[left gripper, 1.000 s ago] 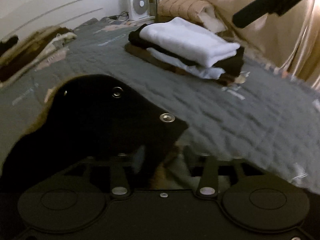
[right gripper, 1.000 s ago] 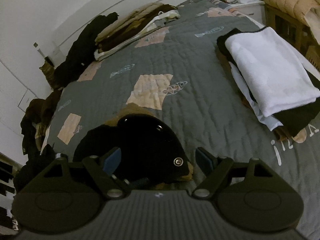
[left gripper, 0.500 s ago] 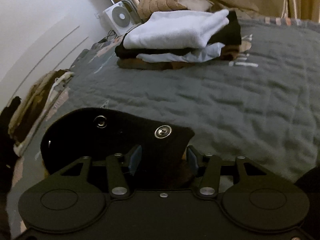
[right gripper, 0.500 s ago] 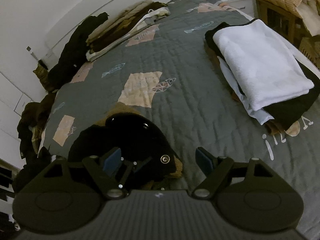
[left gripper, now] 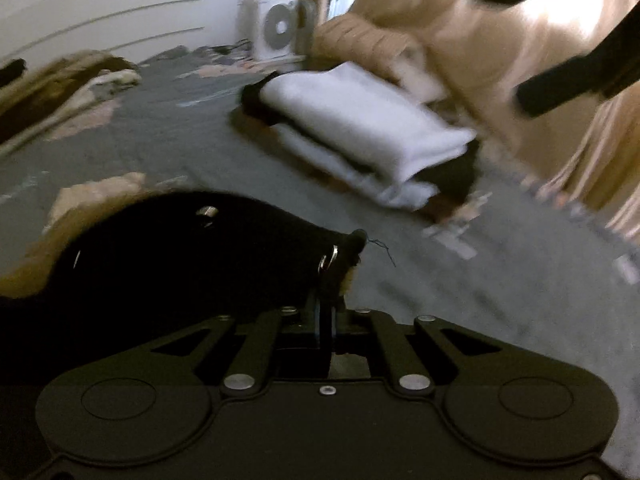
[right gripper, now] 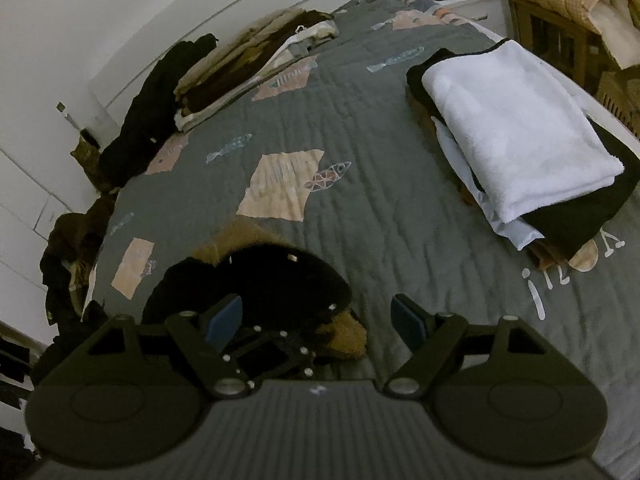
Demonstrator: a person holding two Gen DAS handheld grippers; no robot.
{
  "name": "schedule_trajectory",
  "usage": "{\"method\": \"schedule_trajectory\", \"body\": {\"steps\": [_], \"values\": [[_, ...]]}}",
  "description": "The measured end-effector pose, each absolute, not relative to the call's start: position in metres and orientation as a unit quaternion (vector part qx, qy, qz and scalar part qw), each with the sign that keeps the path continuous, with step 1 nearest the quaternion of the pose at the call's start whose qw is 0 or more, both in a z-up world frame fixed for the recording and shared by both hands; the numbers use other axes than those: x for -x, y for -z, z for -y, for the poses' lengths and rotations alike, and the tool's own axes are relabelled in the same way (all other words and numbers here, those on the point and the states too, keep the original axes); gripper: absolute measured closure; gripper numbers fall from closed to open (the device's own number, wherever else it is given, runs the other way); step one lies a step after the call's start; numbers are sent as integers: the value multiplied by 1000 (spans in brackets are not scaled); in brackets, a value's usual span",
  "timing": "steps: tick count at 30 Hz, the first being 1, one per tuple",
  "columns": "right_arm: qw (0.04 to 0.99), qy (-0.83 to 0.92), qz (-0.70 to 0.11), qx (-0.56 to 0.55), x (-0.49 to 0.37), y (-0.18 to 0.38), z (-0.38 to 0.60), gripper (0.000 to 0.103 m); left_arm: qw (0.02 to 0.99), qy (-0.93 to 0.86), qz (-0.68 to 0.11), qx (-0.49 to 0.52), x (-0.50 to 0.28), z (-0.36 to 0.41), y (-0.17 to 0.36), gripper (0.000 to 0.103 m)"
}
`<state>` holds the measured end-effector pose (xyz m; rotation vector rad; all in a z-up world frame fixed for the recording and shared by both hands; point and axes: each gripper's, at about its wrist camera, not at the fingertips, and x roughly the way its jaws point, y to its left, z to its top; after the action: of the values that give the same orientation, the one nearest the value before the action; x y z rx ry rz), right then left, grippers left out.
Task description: Fold clothes
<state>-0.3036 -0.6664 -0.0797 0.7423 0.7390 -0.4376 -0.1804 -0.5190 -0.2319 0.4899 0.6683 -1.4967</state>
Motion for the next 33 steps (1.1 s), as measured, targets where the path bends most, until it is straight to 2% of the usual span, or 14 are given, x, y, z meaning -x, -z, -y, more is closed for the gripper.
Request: {"method": "schedule_trajectory", "body": {"steps": [6,9,11,12,13,14,16,19,24,33], "values": [[846,209,-341,-352,309,74,672,22,594,709,-328,-192,210,531,225,99],[845,214,-348,-346,308,75,675,22,571,704,-351,-236,221,543,247,98],[843,217,-357,-338,304,79,676,22,563,689,-364,-276,225,546,265,93],[843,217,-362,-333,302,81,677,22,559,685,-369,-286,225,545,270,88],[844,216,-366,-329,299,84,677,22,559,688,-371,-277,221,537,267,77],[844,214,-370,-325,295,87,677,22,558,692,-372,-268,216,529,264,71],[845,207,-377,-318,288,93,677,22,556,698,-375,-250,208,513,259,54],[852,188,-387,-299,274,102,670,22,561,703,-379,-219,188,487,247,44],[875,126,-414,-217,233,118,638,22,618,656,-399,-169,127,437,224,41],[874,35,-482,45,152,165,547,22,682,595,-411,-111,58,390,210,38]]}}
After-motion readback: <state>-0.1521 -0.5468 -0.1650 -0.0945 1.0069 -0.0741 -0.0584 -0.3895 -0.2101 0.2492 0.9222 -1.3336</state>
